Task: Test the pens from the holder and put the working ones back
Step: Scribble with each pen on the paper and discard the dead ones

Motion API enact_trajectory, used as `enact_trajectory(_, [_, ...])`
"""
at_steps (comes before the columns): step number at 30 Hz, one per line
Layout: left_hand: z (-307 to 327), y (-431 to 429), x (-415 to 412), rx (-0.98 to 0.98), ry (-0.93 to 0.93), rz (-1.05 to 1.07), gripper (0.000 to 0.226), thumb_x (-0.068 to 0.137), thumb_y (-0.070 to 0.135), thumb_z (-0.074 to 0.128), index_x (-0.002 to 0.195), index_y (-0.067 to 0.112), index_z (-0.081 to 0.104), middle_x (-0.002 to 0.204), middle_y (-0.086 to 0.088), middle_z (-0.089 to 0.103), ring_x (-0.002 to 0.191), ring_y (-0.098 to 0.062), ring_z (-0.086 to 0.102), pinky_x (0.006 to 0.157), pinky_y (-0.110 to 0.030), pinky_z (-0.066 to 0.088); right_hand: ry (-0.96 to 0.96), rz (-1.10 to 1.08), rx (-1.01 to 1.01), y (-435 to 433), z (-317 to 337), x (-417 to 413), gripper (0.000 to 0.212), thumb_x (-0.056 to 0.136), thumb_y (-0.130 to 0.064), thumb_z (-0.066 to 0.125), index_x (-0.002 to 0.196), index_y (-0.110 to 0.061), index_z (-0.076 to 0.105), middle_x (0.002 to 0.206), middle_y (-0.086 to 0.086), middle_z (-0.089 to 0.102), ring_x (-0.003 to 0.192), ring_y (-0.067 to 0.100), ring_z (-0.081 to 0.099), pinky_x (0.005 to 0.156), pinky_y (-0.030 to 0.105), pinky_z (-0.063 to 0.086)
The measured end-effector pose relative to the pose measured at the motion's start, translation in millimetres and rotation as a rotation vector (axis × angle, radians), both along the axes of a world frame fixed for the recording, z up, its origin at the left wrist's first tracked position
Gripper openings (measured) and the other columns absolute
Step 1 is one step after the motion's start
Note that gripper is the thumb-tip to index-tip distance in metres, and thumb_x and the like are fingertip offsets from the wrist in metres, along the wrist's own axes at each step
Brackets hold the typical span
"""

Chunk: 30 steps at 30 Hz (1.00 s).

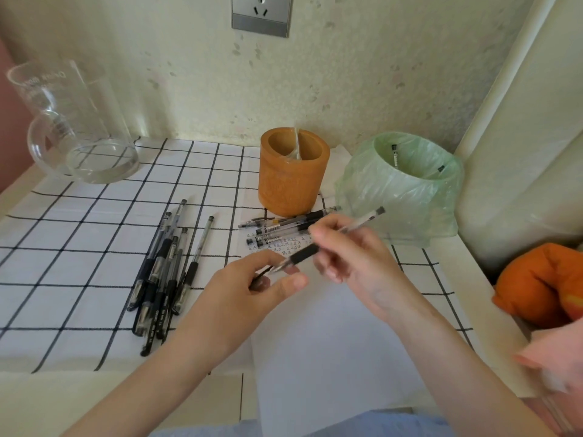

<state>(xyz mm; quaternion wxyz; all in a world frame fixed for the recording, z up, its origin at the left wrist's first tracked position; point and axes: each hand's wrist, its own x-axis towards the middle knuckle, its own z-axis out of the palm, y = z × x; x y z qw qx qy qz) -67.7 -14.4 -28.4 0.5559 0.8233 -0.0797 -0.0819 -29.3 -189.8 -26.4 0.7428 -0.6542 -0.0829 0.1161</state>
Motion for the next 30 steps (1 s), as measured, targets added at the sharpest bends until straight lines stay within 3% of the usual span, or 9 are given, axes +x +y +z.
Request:
enact_trajectory(2, [-7.0,3.6,-1.5,0.134,0.012,0.000,0.041,0.062,0.066,0.055,0.092,0.038,0.057,0.045,0.012,0.034,0.043,-0.005,0.032,0.043,-0.013,0.028,0.051,-0.162,0.062,-8.4,0.7,7.4,0.007,0.086,-0.018,0.060,0.082,-0.012,0.058,0.048,0.000,0.052,0.040,0.013,0.045,0.038,0.019,0.030])
enact_trajectory(5, [-15.5,4.7,-2.7,0.422,0.011,-0.108,0.044,0.072,0.064,0.055,0.110,0.047,0.043,0.056,0.010,0.039,0.048,-0.004,0.038,0.048,-0.014,0.031,0.077,-0.268,-0.011,-22.9,0.3,18.9,0.026,0.096,-0.019,0.043,0.100,-0.008,0.066,0.067,0.013,0.069,0.060,0.023,0.067,0.041,0.022,0.039])
enact_trajectory(8, [-20.4,2.3,-4.1,0.619,0.017,-0.219,0.064,0.072,0.066,0.056,0.126,0.055,0.025,0.066,0.010,0.041,0.056,-0.002,0.041,0.052,-0.016,0.030,0.084,-0.302,-0.120,-23.7,-11.5,26.5,0.021,0.093,-0.020,0.054,0.093,-0.003,0.068,0.079,0.018,0.073,0.074,0.027,0.072,0.040,0.022,0.041])
enact_trajectory(11, [-22.6,1.4,-5.0,0.680,0.050,-0.300,0.084,0.068,0.068,0.060,0.133,0.061,0.008,0.072,0.011,0.041,0.065,-0.001,0.043,0.060,-0.018,0.035,0.036,-0.424,-0.274,-20.2,-28.0,33.2,0.021,0.081,-0.023,0.073,0.077,-0.005,0.062,0.063,0.011,0.068,0.053,0.018,0.065,0.036,0.020,0.033])
enact_trajectory(15, [-22.1,0.9,-4.9,0.757,0.035,-0.339,0.088,0.071,0.067,0.058,0.138,0.057,0.004,0.075,0.012,0.042,0.069,-0.003,0.044,0.065,-0.020,0.039,-0.074,-0.585,-0.348,-23.7,-42.4,42.9,0.035,0.076,-0.022,0.078,0.057,-0.009,0.052,0.043,0.003,0.053,0.034,0.011,0.044,0.040,0.017,0.033])
enact_trajectory(18, [-23.3,0.1,-5.0,0.800,0.023,-0.339,0.087,0.072,0.068,0.057,0.140,0.054,0.005,0.071,0.014,0.039,0.070,-0.006,0.043,0.062,-0.020,0.036,-0.129,-0.670,-0.363,-27.2,-48.9,47.7,0.045,0.078,-0.024,0.076,0.050,-0.016,0.043,0.041,0.004,0.046,0.037,0.015,0.039,0.045,0.023,0.034])
enact_trajectory(23, [-25.6,-0.7,-4.7,0.822,0.016,-0.318,0.087,0.072,0.067,0.058,0.141,0.053,0.007,0.074,0.011,0.035,0.073,-0.009,0.039,0.059,-0.021,0.029,-0.165,-0.707,-0.373,-29.6,-60.7,52.2,0.039,0.084,-0.012,0.065,0.054,-0.016,0.040,0.049,0.007,0.042,0.048,0.018,0.036,0.053,0.027,0.031])
enact_trajectory(30, [-27.1,-1.0,-4.2,0.840,-0.003,-0.312,0.087,0.071,0.069,0.056,0.141,0.053,0.006,0.069,0.013,0.035,0.072,-0.009,0.041,0.062,-0.022,0.031,-0.183,-0.696,-0.419,-29.8,-63.7,51.8,0.036,0.080,-0.003,0.060,0.055,-0.013,0.036,0.053,0.010,0.036,0.053,0.019,0.032,0.048,0.024,0.028])
